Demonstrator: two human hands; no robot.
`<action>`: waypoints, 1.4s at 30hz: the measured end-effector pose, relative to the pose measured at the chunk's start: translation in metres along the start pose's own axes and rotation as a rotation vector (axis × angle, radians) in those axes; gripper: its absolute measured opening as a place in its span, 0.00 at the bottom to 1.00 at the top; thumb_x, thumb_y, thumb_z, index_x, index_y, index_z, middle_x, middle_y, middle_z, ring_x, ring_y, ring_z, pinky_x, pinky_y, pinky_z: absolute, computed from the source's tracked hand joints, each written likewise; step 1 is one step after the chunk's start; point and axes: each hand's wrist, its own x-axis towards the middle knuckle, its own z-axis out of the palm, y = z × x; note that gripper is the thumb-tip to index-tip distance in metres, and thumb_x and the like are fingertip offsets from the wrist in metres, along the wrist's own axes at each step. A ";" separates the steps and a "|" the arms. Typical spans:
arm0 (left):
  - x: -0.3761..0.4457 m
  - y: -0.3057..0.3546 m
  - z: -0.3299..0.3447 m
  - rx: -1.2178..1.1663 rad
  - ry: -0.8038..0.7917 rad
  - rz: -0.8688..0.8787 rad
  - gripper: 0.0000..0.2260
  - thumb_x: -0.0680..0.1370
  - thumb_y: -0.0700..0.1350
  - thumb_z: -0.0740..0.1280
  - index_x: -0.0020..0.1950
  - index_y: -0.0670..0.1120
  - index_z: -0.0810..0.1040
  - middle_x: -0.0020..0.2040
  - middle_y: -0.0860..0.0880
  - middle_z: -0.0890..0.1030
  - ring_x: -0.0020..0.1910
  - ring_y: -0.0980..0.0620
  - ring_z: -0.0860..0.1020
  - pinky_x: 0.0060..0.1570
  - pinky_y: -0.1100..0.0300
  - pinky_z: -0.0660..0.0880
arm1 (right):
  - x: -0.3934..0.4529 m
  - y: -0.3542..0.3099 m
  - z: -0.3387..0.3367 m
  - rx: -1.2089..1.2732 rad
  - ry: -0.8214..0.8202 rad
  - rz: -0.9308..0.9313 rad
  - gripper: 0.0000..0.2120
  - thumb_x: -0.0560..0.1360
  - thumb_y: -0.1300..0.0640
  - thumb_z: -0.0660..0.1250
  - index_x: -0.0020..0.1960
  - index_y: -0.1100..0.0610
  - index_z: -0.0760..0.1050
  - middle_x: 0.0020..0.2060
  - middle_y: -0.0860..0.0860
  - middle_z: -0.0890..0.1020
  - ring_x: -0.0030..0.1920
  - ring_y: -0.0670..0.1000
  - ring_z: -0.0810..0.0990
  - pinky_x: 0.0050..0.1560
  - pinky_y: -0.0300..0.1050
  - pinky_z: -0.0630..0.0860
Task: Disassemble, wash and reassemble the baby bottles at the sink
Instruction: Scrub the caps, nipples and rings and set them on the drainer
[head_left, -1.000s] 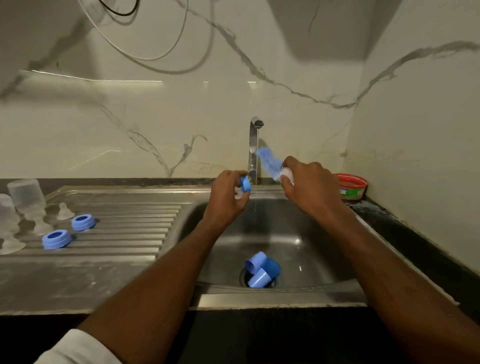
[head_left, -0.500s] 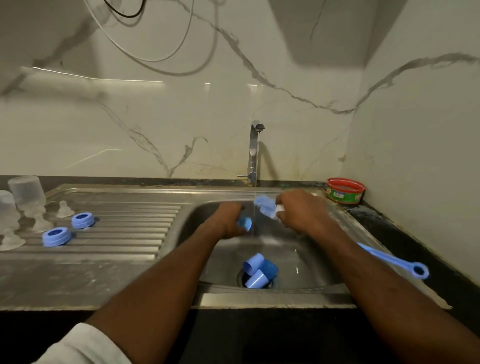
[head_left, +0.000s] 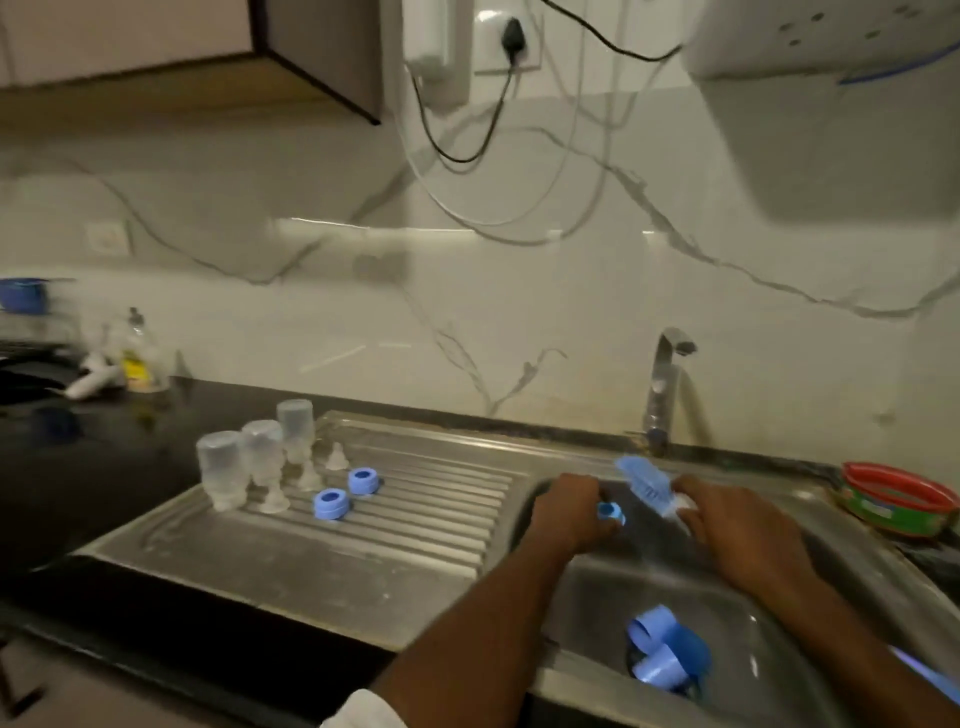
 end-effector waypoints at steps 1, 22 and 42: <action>-0.002 -0.008 -0.006 0.027 0.035 -0.018 0.17 0.75 0.54 0.74 0.62 0.51 0.81 0.60 0.48 0.82 0.60 0.48 0.79 0.60 0.53 0.76 | -0.002 -0.011 0.000 -0.008 0.013 -0.028 0.21 0.78 0.39 0.65 0.69 0.40 0.68 0.59 0.47 0.81 0.54 0.47 0.80 0.53 0.45 0.76; 0.013 -0.232 -0.168 0.336 0.033 -0.368 0.18 0.76 0.55 0.71 0.61 0.47 0.79 0.57 0.46 0.82 0.57 0.45 0.80 0.60 0.49 0.77 | 0.093 -0.279 0.054 0.134 0.079 -0.273 0.11 0.81 0.44 0.62 0.61 0.45 0.76 0.53 0.46 0.82 0.53 0.51 0.81 0.51 0.47 0.77; 0.034 -0.054 -0.050 0.157 0.047 0.097 0.07 0.78 0.48 0.68 0.53 0.50 0.83 0.52 0.48 0.84 0.52 0.47 0.82 0.53 0.52 0.78 | 0.034 -0.068 0.001 0.112 0.099 -0.072 0.16 0.79 0.39 0.59 0.57 0.48 0.78 0.51 0.50 0.84 0.52 0.56 0.82 0.45 0.47 0.71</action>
